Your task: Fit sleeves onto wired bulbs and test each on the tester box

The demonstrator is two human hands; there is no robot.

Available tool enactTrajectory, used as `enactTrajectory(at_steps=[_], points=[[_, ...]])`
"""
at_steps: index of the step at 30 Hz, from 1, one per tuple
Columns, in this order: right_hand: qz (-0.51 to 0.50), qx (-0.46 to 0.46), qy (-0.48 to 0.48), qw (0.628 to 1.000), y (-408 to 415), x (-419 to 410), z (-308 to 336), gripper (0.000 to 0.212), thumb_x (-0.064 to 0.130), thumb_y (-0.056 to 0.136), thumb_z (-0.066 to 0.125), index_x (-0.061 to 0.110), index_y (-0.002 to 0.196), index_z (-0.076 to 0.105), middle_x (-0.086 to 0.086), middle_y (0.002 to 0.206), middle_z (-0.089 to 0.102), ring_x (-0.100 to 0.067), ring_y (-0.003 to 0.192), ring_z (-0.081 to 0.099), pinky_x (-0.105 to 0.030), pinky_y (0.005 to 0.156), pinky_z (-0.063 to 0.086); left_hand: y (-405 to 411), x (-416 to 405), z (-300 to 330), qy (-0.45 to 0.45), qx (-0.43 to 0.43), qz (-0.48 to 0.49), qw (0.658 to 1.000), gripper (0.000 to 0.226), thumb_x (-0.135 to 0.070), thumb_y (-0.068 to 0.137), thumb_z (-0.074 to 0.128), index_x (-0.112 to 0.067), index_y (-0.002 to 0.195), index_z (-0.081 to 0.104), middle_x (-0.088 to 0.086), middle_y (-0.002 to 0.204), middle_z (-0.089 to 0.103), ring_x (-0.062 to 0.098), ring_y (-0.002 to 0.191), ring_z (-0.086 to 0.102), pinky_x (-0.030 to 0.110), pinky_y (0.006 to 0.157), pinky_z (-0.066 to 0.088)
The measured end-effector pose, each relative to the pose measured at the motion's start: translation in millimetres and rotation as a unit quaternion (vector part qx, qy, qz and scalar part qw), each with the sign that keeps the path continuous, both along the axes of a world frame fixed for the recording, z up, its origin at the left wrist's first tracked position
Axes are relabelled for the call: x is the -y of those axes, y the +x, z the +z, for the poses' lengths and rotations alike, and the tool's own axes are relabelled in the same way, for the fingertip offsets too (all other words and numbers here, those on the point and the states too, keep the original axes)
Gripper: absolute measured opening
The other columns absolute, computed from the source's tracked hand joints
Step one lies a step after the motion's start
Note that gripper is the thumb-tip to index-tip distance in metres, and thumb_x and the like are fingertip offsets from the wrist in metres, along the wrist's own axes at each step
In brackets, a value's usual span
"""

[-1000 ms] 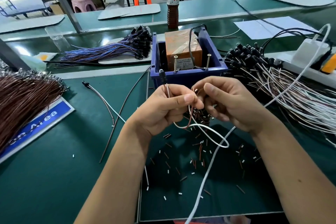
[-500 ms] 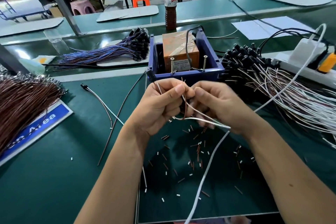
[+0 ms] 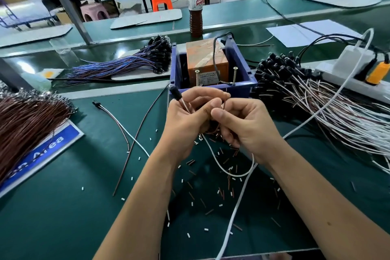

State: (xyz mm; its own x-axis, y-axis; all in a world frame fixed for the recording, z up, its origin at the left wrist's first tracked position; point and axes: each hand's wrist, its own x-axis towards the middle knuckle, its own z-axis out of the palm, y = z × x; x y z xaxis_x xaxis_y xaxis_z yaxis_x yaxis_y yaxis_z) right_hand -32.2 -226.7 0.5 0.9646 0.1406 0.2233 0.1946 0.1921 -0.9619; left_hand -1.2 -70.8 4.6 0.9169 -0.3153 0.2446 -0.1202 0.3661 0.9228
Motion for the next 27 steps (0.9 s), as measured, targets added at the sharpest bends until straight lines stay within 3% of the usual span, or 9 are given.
enactTrajectory(at_steps=[3, 5, 7, 10, 12, 14, 18, 22, 27], points=[[-0.052, 0.032, -0.016, 0.998, -0.6, 0.0, 2.4, 0.027, 0.032, 0.086, 0.077, 0.014, 0.069, 0.065, -0.006, 0.053, 0.061, -0.014, 0.037, 0.047, -0.019, 0.034, 0.032, -1.3, 5.1, 1.1, -0.014, 0.003, 0.028, 1.0, 0.011, -0.013, 0.091, 0.075, -0.013, 0.102, 0.073, 0.018, 0.1, 0.076, 0.014, 0.065, 0.07, 0.024, 0.055, 0.054], [-0.079, 0.04, 0.02, 0.996, -0.1, 0.2, 2.8, 0.028, 0.032, 0.088, 0.075, 0.01, 0.072, 0.068, -0.007, 0.055, 0.063, -0.013, 0.035, 0.046, -0.018, 0.034, 0.031, -2.4, 6.4, 1.5, -0.031, 0.008, 0.032, 0.999, 0.018, -0.021, 0.088, 0.075, -0.013, 0.1, 0.065, 0.025, 0.093, 0.069, 0.004, 0.045, 0.051, 0.017, 0.046, 0.042], [-0.087, 0.029, 0.065, 0.994, 1.5, 1.6, 3.2, 0.026, 0.035, 0.089, 0.073, 0.013, 0.075, 0.073, -0.007, 0.058, 0.065, -0.012, 0.035, 0.046, -0.017, 0.034, 0.031, -3.1, 7.3, 0.7, -0.018, 0.021, 0.034, 0.999, 0.03, -0.021, 0.084, 0.077, -0.014, 0.102, 0.055, 0.025, 0.092, 0.07, 0.007, 0.048, 0.057, 0.018, 0.048, 0.045], [-0.087, 0.023, 0.087, 0.992, 3.4, 1.3, 1.2, 0.029, 0.041, 0.087, 0.074, 0.014, 0.078, 0.075, -0.007, 0.057, 0.061, -0.012, 0.036, 0.045, -0.018, 0.033, 0.032, -4.3, 8.5, -1.8, 0.055, 0.065, 0.047, 0.995, 0.038, -0.019, 0.08, 0.084, -0.01, 0.102, 0.054, 0.017, 0.095, 0.076, 0.029, 0.068, 0.071, 0.043, 0.066, 0.059], [-0.102, 0.023, 0.073, 0.992, 3.9, 0.5, -0.3, 0.031, 0.042, 0.087, 0.076, 0.012, 0.079, 0.076, -0.005, 0.055, 0.059, -0.011, 0.036, 0.045, -0.018, 0.034, 0.032, -3.4, 7.6, -2.6, 0.097, 0.09, 0.054, 0.99, 0.031, -0.021, 0.08, 0.085, -0.01, 0.099, 0.063, 0.016, 0.089, 0.074, 0.037, 0.071, 0.072, 0.064, 0.072, 0.059], [-0.123, 0.018, 0.061, 0.99, 4.0, -0.1, -1.3, 0.029, 0.041, 0.086, 0.076, 0.013, 0.079, 0.077, -0.003, 0.053, 0.058, -0.01, 0.036, 0.044, -0.017, 0.034, 0.031, -2.2, 5.5, -1.8, 0.117, 0.1, 0.048, 0.987, 0.026, -0.018, 0.081, 0.086, -0.011, 0.1, 0.068, 0.018, 0.087, 0.074, 0.042, 0.073, 0.073, 0.07, 0.073, 0.057], [-0.135, 0.023, 0.067, 0.988, 4.8, 0.1, -2.0, 0.025, 0.042, 0.087, 0.076, 0.019, 0.081, 0.079, -0.003, 0.051, 0.056, -0.011, 0.035, 0.041, -0.018, 0.036, 0.031, -0.2, 1.8, -1.1, 0.152, 0.111, 0.067, 0.98, 0.024, -0.011, 0.081, 0.085, -0.013, 0.099, 0.07, 0.011, 0.081, 0.076, 0.03, 0.073, 0.072, 0.056, 0.072, 0.059], [-0.195, 0.063, 0.053, 0.977, 5.3, 4.1, -1.6, 0.028, 0.043, 0.098, 0.066, 0.02, 0.087, 0.078, -0.001, 0.052, 0.055, -0.01, 0.04, 0.042, -0.019, 0.04, 0.035, -1.3, 3.4, -1.7, 0.154, 0.151, 0.104, 0.971, 0.022, -0.003, 0.092, 0.072, -0.01, 0.112, 0.075, 0.007, 0.077, 0.064, 0.02, 0.067, 0.056, 0.037, 0.061, 0.047], [-0.318, 0.144, -0.083, 0.934, 4.5, 6.2, -5.2, 0.027, 0.028, 0.111, 0.051, 0.016, 0.105, 0.075, 0.0, 0.052, 0.057, -0.01, 0.046, 0.053, -0.019, 0.055, 0.044, -4.0, 6.0, -2.1, 0.141, 0.193, 0.284, 0.928, 0.01, -0.009, 0.097, 0.069, -0.014, 0.102, 0.077, -0.007, 0.075, 0.065, 0.012, 0.069, 0.061, 0.026, 0.061, 0.051]])
